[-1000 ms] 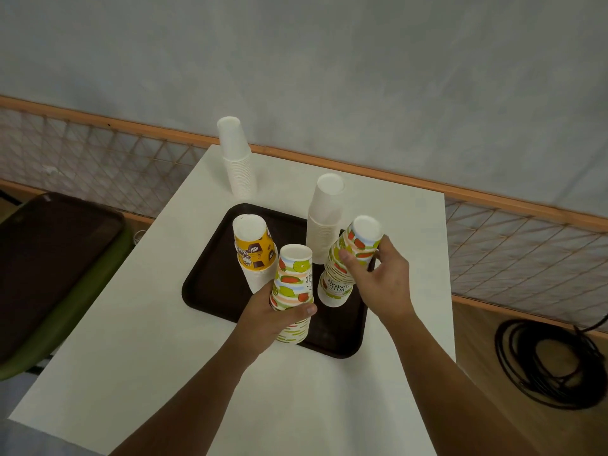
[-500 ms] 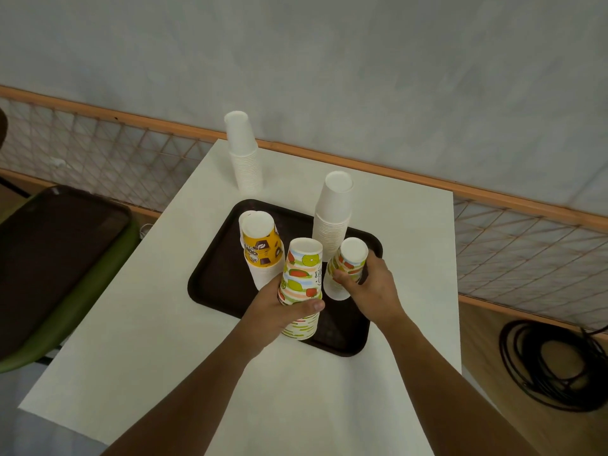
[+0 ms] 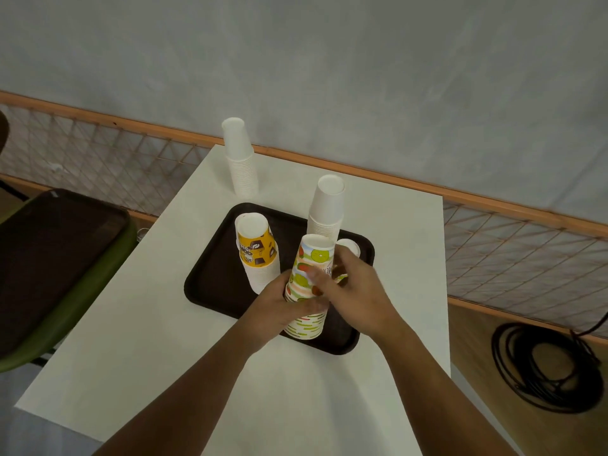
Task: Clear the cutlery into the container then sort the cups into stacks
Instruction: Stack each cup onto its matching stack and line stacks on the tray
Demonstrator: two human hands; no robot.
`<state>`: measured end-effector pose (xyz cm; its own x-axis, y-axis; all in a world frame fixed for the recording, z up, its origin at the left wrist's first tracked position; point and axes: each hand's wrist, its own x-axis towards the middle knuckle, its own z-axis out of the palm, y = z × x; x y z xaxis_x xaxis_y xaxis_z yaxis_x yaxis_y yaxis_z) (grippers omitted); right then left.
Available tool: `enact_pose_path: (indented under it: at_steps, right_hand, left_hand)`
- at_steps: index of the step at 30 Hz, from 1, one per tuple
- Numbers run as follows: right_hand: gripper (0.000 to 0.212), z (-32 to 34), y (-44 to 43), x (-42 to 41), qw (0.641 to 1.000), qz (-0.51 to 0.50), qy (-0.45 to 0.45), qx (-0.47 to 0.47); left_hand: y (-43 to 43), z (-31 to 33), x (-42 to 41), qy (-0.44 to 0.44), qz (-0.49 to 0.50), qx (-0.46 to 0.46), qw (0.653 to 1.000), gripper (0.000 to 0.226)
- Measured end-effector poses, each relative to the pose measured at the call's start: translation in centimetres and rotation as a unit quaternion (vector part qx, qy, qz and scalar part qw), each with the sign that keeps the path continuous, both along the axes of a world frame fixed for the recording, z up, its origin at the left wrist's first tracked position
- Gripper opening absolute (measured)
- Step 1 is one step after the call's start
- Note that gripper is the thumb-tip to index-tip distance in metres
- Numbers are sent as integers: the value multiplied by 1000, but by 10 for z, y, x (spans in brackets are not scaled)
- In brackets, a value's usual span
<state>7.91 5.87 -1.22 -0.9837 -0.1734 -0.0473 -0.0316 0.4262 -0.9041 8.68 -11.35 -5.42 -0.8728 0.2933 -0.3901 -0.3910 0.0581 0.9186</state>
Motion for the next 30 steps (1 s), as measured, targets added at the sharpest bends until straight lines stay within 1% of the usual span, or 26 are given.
enact_pose_path:
  at_steps: [2,6,9,13,18,24,26,28,30]
  right_hand:
    - [29,-1,-3,-3,999,26,-36,-12]
    - [43,-3,-3,-6,999,-3,-35,-31]
    - [40,0,-5,-2,999,-27,-27,-30]
    - [34,5,-8,3,997,-40,-24,-54]
    - [36,10,-3,1,995,-1,-37,-90]
    - [36,13,0,-1,995,-11,-33,-94]
    - [32,13,-3,0,996,-31,-21,-85]
    - [27,12,-5,1,995,-45,-15,-84]
    - [27,13,-6,1,995,-51,-15,-86]
  left_hand:
    - [1,2,1,9,-13,-5,1000,64]
    - [1,2,6,24,-11,-25,999,83]
    - [0,-1,11,35,1,-30,999,89]
    - [0,0,13,45,10,-30,999,87]
    - [-1,3,11,48,0,-33,998,70]
    - [3,6,9,46,7,-22,999,78]
    - [4,6,8,48,13,-23,998,83]
    - [4,6,8,51,16,-27,998,81]
    - [5,6,8,57,17,-37,998,76]
